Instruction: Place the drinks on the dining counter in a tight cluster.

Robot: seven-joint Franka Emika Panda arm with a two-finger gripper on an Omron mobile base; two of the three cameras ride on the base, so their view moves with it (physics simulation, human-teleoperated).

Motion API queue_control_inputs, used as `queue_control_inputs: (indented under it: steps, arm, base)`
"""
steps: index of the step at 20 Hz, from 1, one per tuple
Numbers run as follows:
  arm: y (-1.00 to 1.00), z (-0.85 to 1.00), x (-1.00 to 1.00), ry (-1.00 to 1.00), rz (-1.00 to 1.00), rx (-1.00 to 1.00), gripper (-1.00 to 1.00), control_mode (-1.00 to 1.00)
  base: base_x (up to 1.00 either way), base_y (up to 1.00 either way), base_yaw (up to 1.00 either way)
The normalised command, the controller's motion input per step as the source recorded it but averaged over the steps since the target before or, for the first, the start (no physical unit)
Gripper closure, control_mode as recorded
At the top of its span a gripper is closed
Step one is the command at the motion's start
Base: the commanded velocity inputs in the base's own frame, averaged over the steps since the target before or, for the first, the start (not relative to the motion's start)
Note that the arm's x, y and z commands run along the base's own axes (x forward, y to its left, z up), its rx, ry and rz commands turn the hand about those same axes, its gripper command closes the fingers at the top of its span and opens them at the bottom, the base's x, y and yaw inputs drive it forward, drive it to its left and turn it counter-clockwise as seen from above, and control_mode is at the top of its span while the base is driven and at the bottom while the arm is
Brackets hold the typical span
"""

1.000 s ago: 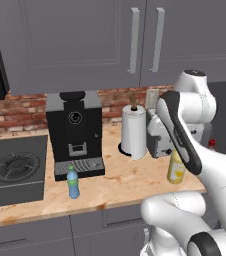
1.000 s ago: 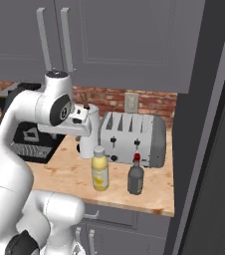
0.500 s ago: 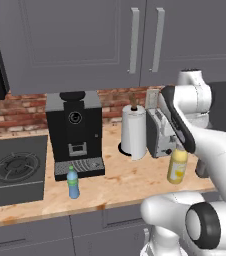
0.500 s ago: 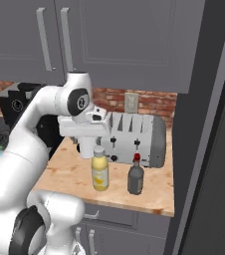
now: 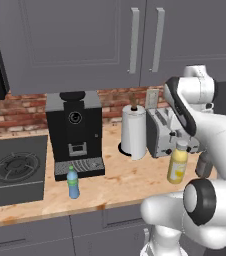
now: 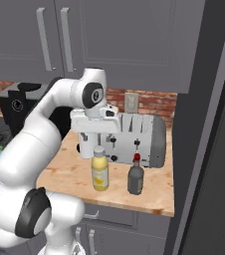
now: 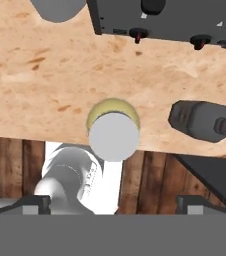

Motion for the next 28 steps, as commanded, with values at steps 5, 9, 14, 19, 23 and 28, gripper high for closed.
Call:
queue_control_inputs:
  steps: [5,9,14,19,23,28]
  arm:
    - [-0.07,-0.38,0.00,0.00,0.00,0.09,-1.00,-1.00]
    - [-0.02,-0.28,0.10,0.00,0.01,0.05,-1.00,-1.00]
    - [0.00,-0.10,0.28,0.00,0.01,0.00,-1.00,-1.00]
    - [0.00,-0.18,0.36,0.00,0.02,0.00,-1.00,-1.00]
    - [0.00,-0.16,0.26,0.00,0.03,0.00,-1.00,-1.00]
    - [0.00,-0.04,-0.11,0.00,0.01,0.00,-1.00,-1.00]
  base:
    - [0.00,0.00,0.00]
    - [0.00,0.00,0.00]
    - [0.00,0.00,0.00]
    - [0.00,0.00,0.00]
    - [0.00,0.00,0.00]
    - [0.00,0.00,0.00]
